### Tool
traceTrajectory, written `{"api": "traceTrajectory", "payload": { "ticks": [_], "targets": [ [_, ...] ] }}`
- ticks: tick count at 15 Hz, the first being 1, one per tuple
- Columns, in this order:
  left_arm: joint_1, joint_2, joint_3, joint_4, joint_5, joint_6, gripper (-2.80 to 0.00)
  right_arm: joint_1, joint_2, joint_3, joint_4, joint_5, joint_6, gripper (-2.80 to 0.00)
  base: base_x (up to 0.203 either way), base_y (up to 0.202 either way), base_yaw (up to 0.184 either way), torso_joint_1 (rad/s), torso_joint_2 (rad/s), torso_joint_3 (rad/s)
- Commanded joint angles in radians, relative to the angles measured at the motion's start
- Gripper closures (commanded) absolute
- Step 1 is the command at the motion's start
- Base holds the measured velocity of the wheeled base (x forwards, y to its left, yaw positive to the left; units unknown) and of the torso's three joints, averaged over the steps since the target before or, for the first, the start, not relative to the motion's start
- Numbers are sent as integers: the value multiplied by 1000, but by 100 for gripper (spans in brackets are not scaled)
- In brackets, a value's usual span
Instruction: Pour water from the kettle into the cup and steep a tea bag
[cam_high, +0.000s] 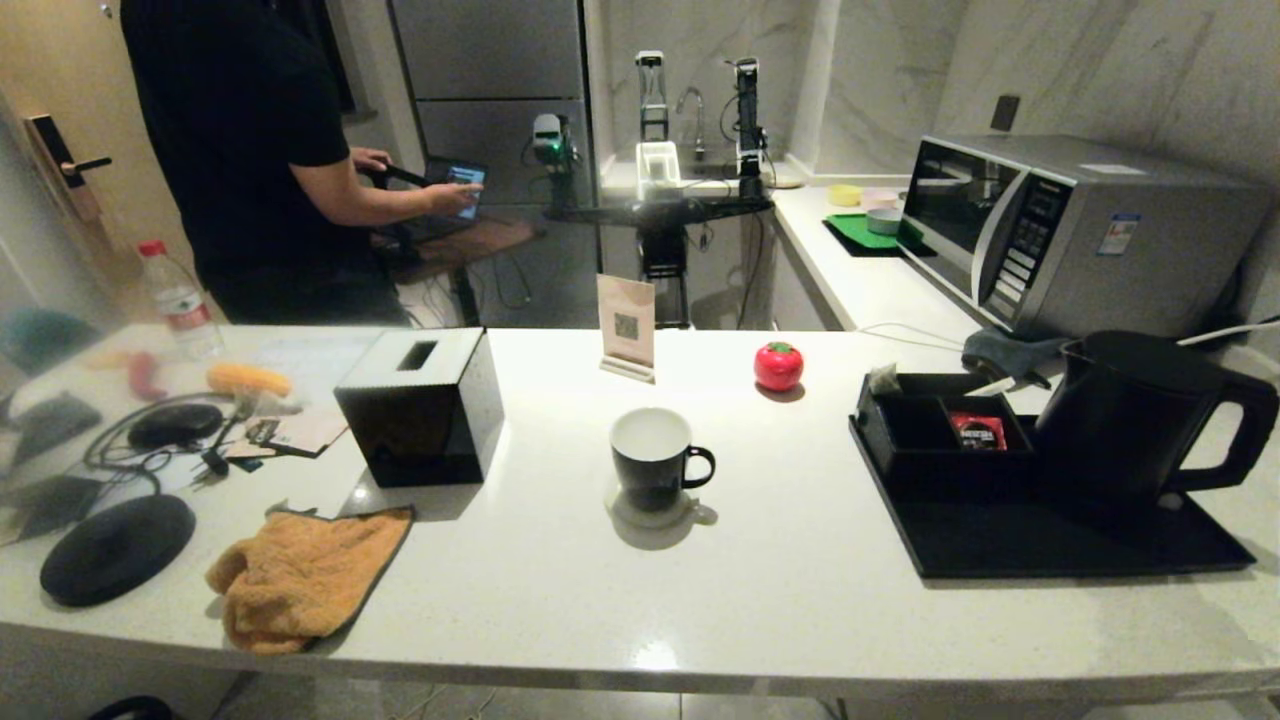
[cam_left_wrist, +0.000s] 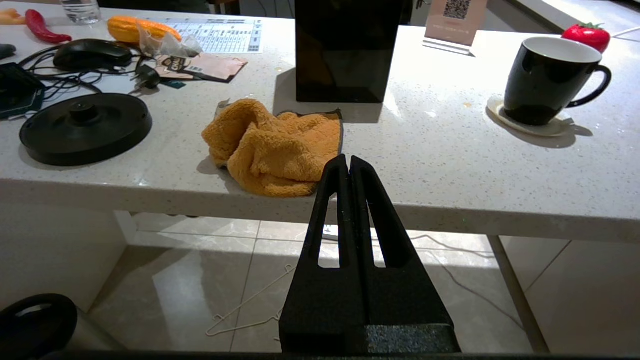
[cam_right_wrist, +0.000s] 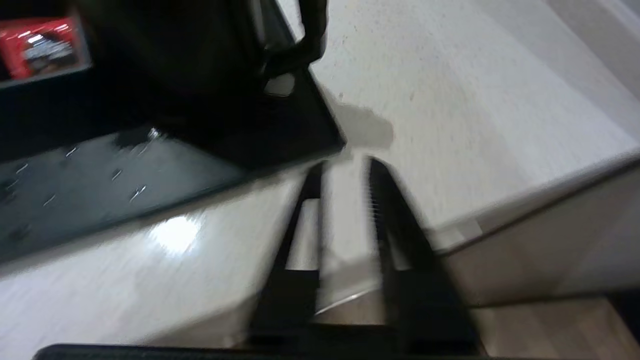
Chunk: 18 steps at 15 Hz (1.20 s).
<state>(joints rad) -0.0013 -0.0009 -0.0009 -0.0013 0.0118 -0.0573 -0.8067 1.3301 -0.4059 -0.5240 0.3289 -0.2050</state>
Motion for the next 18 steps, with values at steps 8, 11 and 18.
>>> {"api": "traceTrajectory", "payload": {
  "ticks": [8, 11, 18],
  "targets": [
    [0, 1, 0, 0, 0, -1, 0, 11, 497, -125, -351, 72, 8, -280, 0, 0, 0, 0, 0, 0],
    [0, 1, 1, 0, 0, -1, 0, 17, 541, -132, -368, 85, 28, -280, 0, 0, 0, 0, 0, 0],
    [0, 1, 0, 0, 0, -1, 0, 80, 626, -168, -571, 85, 79, -280, 0, 0, 0, 0, 0, 0]
  ]
}}
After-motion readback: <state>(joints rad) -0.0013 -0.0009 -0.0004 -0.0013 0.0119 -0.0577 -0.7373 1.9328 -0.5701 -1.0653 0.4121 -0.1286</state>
